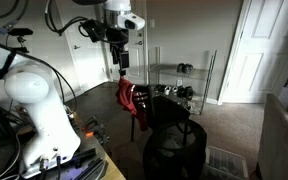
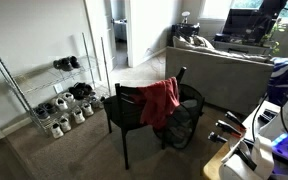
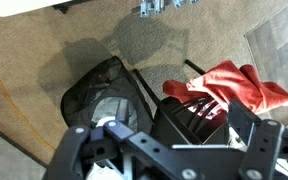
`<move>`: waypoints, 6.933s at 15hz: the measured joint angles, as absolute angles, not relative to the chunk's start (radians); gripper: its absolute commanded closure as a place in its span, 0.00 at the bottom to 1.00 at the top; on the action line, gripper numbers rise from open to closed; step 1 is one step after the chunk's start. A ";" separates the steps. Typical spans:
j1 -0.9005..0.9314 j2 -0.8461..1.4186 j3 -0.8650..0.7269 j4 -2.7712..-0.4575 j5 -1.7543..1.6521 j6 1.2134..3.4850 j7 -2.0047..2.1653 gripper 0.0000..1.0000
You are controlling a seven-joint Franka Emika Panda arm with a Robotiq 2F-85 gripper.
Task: Put the red clothing in the black laundry bag.
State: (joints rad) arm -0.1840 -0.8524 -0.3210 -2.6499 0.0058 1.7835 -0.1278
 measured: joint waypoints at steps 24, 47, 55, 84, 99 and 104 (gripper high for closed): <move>0.092 -0.707 0.226 -2.559 -0.186 2.108 -0.036 0.00; 0.216 -0.418 0.203 -2.384 -0.369 2.092 -0.409 0.00; 0.297 -0.207 0.217 -2.301 -0.399 2.177 -0.638 0.00; 0.172 0.146 0.168 -2.160 -0.131 2.247 -1.307 0.00; 0.144 0.334 0.239 -2.109 -0.069 2.254 -1.391 0.00; 0.141 0.322 0.244 -2.132 -0.067 2.284 -1.391 0.00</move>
State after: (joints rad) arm 0.1414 0.3222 0.2443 -2.1315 -0.0665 2.2843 -1.3915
